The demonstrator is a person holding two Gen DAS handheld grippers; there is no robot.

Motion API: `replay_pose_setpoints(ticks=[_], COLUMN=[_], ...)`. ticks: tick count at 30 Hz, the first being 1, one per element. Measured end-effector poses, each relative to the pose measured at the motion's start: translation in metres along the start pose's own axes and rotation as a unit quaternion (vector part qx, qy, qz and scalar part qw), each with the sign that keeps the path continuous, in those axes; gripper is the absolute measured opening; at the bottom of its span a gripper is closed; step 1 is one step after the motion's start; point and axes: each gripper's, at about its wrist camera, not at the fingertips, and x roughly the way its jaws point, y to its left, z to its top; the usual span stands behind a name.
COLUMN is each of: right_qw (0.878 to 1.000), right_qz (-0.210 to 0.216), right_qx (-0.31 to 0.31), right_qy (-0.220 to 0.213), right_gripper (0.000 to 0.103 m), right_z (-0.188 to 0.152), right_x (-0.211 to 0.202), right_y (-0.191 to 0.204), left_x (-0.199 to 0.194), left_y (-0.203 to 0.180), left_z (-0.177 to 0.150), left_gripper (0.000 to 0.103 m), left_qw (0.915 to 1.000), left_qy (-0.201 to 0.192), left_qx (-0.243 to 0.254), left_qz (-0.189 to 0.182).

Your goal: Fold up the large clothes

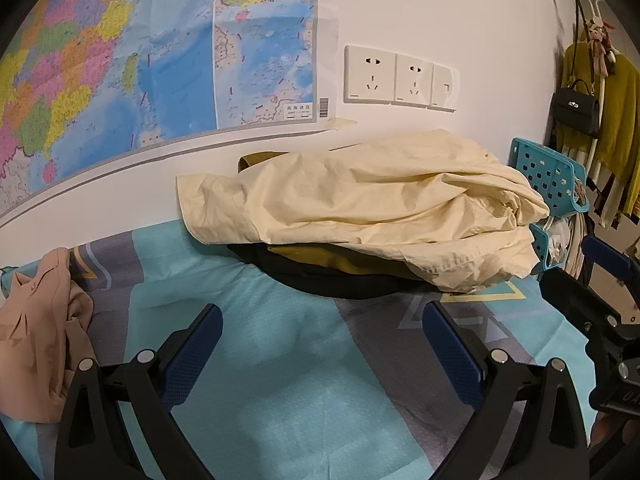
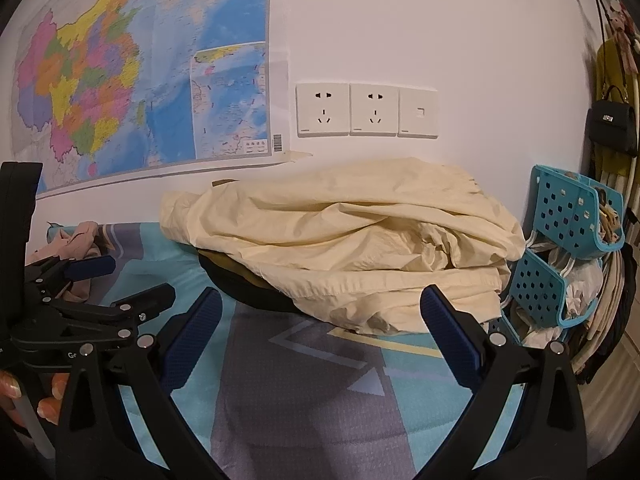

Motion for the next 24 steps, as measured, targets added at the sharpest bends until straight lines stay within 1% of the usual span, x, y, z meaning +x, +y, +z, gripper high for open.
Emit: replay_pose_setpoints(ticks=[7, 11, 13, 16, 19, 24], right_qw=[1.0, 0.998, 0.997, 0.994, 0.992, 0.983], right_qz=[0.011, 0.025, 0.031, 0.037, 0.046, 0.053], right_qx=[-0.028, -0.053, -0.071, -0.099, -0.113, -0.168], right_qy=[0.006, 0.01, 0.011, 0.014, 0.028, 0.045], right_gripper=[0.098, 0.098, 0.098, 0.098, 0.098, 0.098], right_z=[0.005, 0.015, 0.023, 0.035, 0.046, 0.062], right_x=[0.015, 0.033, 0.048, 0.075, 0.105, 0.157], right_y=[0.005, 0.01, 0.013, 0.018, 0.022, 0.04], left_x=[0.01, 0.028, 0.039, 0.05, 0.061, 0.073], left_y=[0.009, 0.022, 0.033, 0.046, 0.059, 0.073], left_z=[0.006, 0.01, 0.012, 0.014, 0.017, 0.019], left_gripper=[0.097, 0.097, 0.097, 0.097, 0.097, 0.097], left_qw=[0.9999, 0.9993, 0.9987, 0.9977, 0.9967, 0.9955], left_qy=[0.01, 0.028, 0.037, 0.045, 0.051, 0.054], left_qx=[-0.01, -0.023, -0.035, -0.047, -0.056, -0.064], left_qz=[-0.002, 0.004, 0.006, 0.019, 0.028, 0.045])
